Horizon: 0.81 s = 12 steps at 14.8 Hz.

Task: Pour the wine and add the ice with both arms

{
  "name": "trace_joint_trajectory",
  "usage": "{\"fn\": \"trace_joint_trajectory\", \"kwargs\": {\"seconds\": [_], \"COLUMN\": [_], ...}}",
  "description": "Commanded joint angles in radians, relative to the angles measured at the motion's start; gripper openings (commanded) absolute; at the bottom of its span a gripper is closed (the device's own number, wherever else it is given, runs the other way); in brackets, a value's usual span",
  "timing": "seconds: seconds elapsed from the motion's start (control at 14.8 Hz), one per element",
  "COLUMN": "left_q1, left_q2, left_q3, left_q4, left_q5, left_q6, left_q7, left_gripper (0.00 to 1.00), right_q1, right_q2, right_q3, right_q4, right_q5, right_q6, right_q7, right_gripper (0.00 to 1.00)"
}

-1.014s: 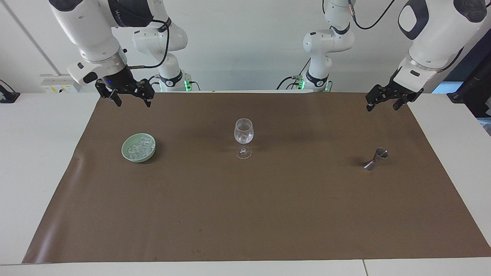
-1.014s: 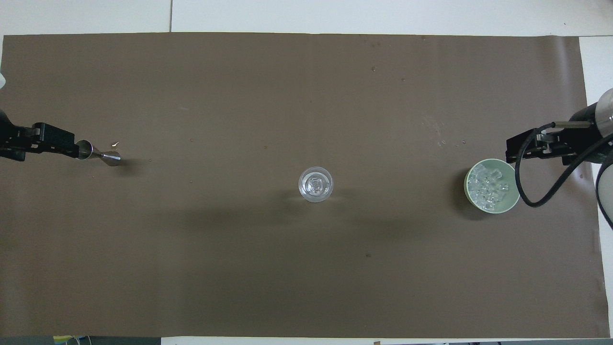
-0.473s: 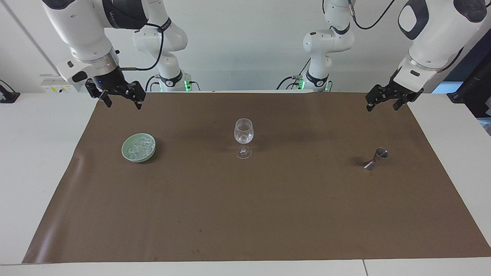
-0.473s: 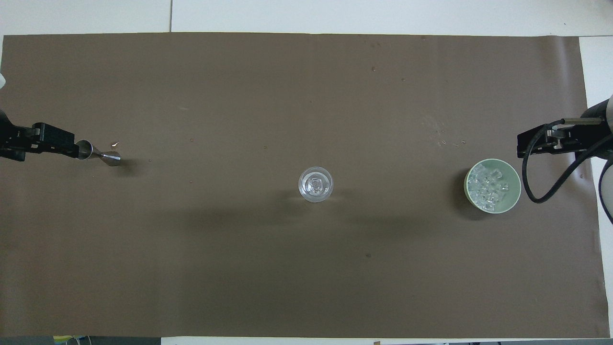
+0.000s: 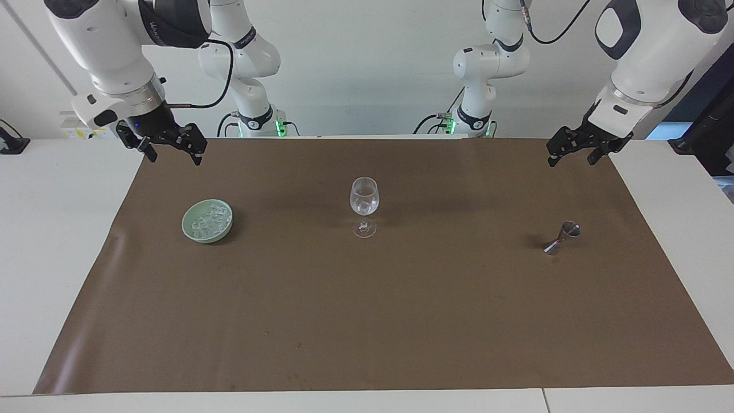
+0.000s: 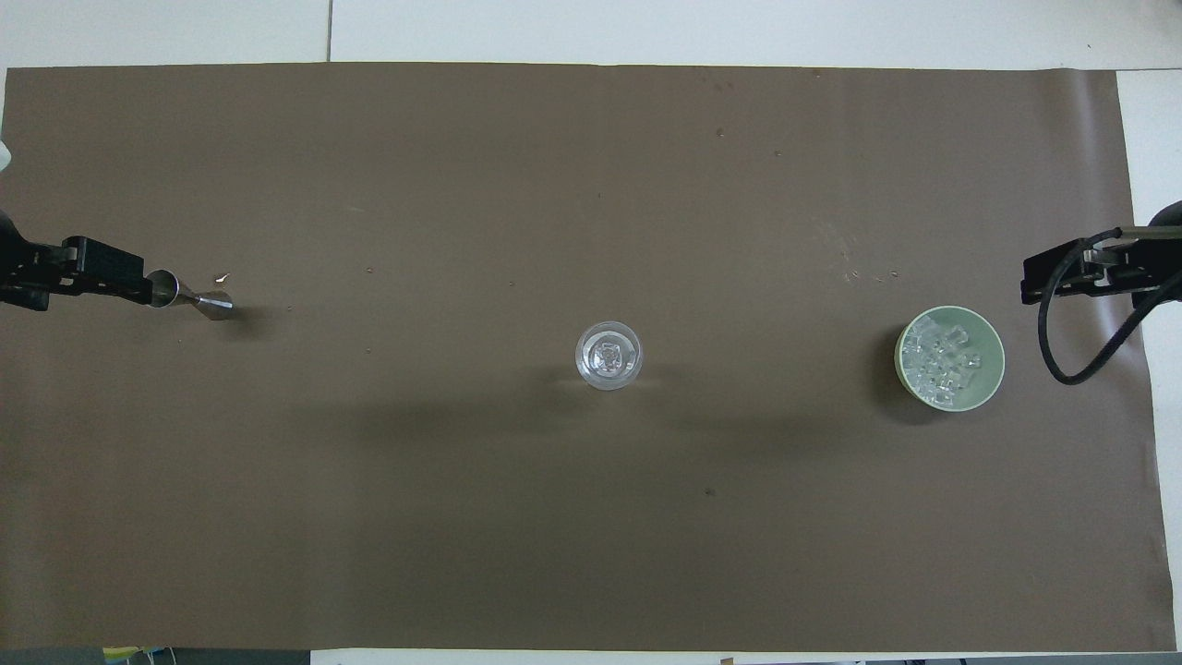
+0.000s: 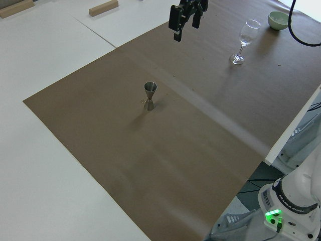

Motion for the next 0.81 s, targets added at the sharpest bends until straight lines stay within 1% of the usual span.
{"fn": "trace_joint_trajectory", "kwargs": {"seconds": [0.0, 0.27, 0.41, 0.74], "left_q1": [0.003, 0.003, 0.003, 0.003], "left_q2": [-0.022, -0.022, -0.022, -0.022], "left_q3": [0.000, 0.000, 0.000, 0.000], "left_q4": [-0.028, -0.028, -0.028, -0.028], "left_q5": [0.020, 0.020, 0.020, 0.020], "left_q6": [0.019, 0.020, 0.019, 0.019], "left_q7": [0.003, 0.003, 0.003, 0.003], "left_gripper": [1.00, 1.00, 1.00, 1.00], "right_q1": [-0.024, -0.027, -0.038, -0.028], "right_q2": [-0.017, -0.016, -0.016, -0.017], "right_q3": [0.012, 0.010, 0.010, 0.012], "right_q4": [-0.014, -0.010, -0.016, -0.019], "right_q5": [0.001, 0.000, 0.001, 0.001], "right_q6": [0.016, 0.023, 0.046, 0.037], "right_q7": [-0.050, -0.076, -0.080, -0.080], "right_gripper": [1.00, 1.00, 1.00, 1.00]}}
